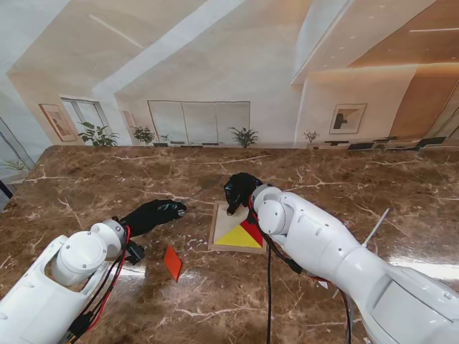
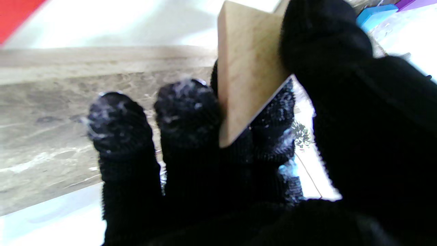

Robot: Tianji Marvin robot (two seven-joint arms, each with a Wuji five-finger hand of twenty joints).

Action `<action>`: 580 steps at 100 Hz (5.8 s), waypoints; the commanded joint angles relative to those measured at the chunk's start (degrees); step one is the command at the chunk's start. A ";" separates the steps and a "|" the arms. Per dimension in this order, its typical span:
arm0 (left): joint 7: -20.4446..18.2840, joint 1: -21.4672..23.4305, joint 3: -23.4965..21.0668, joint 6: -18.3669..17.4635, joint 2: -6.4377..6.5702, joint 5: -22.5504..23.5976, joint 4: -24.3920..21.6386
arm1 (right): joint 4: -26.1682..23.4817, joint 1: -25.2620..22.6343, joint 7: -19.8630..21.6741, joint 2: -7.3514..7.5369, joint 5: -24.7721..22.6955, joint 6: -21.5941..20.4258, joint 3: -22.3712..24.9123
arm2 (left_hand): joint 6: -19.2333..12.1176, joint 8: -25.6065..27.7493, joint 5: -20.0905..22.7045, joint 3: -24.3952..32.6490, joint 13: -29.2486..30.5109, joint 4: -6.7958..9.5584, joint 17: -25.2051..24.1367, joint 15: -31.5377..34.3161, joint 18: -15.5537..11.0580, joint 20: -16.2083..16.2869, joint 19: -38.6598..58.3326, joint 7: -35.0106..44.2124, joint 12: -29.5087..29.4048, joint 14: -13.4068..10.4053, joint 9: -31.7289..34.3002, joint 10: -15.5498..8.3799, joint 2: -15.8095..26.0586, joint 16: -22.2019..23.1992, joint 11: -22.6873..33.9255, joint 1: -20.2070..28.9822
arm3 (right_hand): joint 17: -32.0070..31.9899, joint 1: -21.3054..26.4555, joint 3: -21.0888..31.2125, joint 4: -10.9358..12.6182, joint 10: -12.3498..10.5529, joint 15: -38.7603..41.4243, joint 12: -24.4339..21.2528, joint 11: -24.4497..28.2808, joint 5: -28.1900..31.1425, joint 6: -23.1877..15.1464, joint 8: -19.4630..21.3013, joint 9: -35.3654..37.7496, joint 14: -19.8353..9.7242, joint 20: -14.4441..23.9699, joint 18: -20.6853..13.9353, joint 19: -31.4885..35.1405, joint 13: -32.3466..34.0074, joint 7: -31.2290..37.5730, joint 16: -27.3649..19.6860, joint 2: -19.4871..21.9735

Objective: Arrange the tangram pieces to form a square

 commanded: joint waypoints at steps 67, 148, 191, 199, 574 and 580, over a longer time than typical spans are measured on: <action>-0.61 0.36 0.09 1.20 0.10 -0.03 -0.34 | 2.14 -0.57 0.09 -0.40 -0.79 0.28 -1.10 | -0.29 -1.50 1.52 -1.57 0.89 1.16 -0.13 -0.53 0.30 0.45 -1.12 -0.64 -0.14 -0.10 1.44 0.91 2.02 -0.16 0.16 1.04 | -3.75 1.96 0.20 0.72 -0.51 -4.65 2.54 -1.65 4.16 -0.06 -0.08 0.61 -2.56 1.30 -2.18 1.47 -0.54 1.69 -2.67 -0.48; -0.88 0.48 -0.16 1.46 0.14 -0.26 -0.36 | 0.88 -0.19 2.08 0.10 -1.73 2.35 -2.56 | -0.33 -1.49 1.53 -1.52 0.99 1.12 -0.05 -0.50 0.39 0.46 -1.10 -0.62 -0.13 0.05 1.50 0.94 2.13 -0.14 0.17 1.22 | -4.03 -1.09 1.35 0.41 -0.69 -4.08 2.33 -1.79 2.40 -1.07 0.54 -1.15 -2.98 0.50 -3.14 2.55 -0.49 0.29 -2.68 2.34; -1.19 0.57 -0.31 1.45 0.21 -0.33 -0.41 | 3.18 0.69 2.11 -0.90 -1.35 1.64 -3.73 | -0.29 -1.49 1.62 -1.57 1.07 1.10 0.02 -0.48 0.45 0.46 -1.07 -0.61 -0.13 0.12 1.58 1.03 2.11 -0.13 0.17 1.21 | -5.18 -0.61 1.67 0.85 -0.69 -4.18 1.94 -1.65 0.31 -1.89 1.29 -3.66 -3.18 0.47 -3.65 3.24 -0.49 -0.59 -2.97 4.43; -1.29 0.54 -0.27 1.38 0.23 -0.37 -0.34 | 3.53 0.81 2.20 -1.01 -1.23 1.57 -3.84 | -0.32 -1.49 1.60 -1.57 1.11 1.10 0.04 -0.46 0.42 0.47 -1.06 -0.60 -0.11 0.13 1.64 0.98 2.14 -0.12 0.19 1.23 | -5.50 -0.41 1.58 0.91 -0.57 -4.20 1.76 -1.62 0.16 -1.85 1.37 -3.89 -3.05 0.49 -3.58 3.37 -0.47 -0.70 -3.02 4.46; -1.60 0.37 0.14 0.03 0.29 -0.60 0.54 | -7.15 -0.49 4.60 6.70 -11.80 -5.10 -1.80 | 0.78 -1.74 3.36 -1.22 2.78 0.94 0.85 0.02 1.05 0.37 -0.85 -1.06 0.03 1.01 3.68 2.31 2.11 0.10 0.35 1.65 | -24.14 -4.92 5.68 5.91 -2.38 15.13 25.21 27.94 -13.01 -17.51 -3.42 -23.22 -4.11 6.77 -5.14 7.21 -14.99 -16.87 1.53 28.79; -1.54 0.39 0.10 -0.21 0.29 -0.60 0.61 | -7.62 -0.80 4.71 6.74 -11.77 -4.63 -1.69 | 0.75 -1.73 3.37 -1.23 2.77 0.94 0.89 0.01 1.07 0.38 -0.84 -1.05 0.03 1.12 3.70 2.33 2.08 0.10 0.36 1.65 | -24.06 -4.84 5.78 5.92 -2.32 15.07 25.33 27.69 -13.17 -17.69 -3.58 -23.06 -4.10 6.76 -5.10 7.26 -14.84 -17.35 1.49 28.92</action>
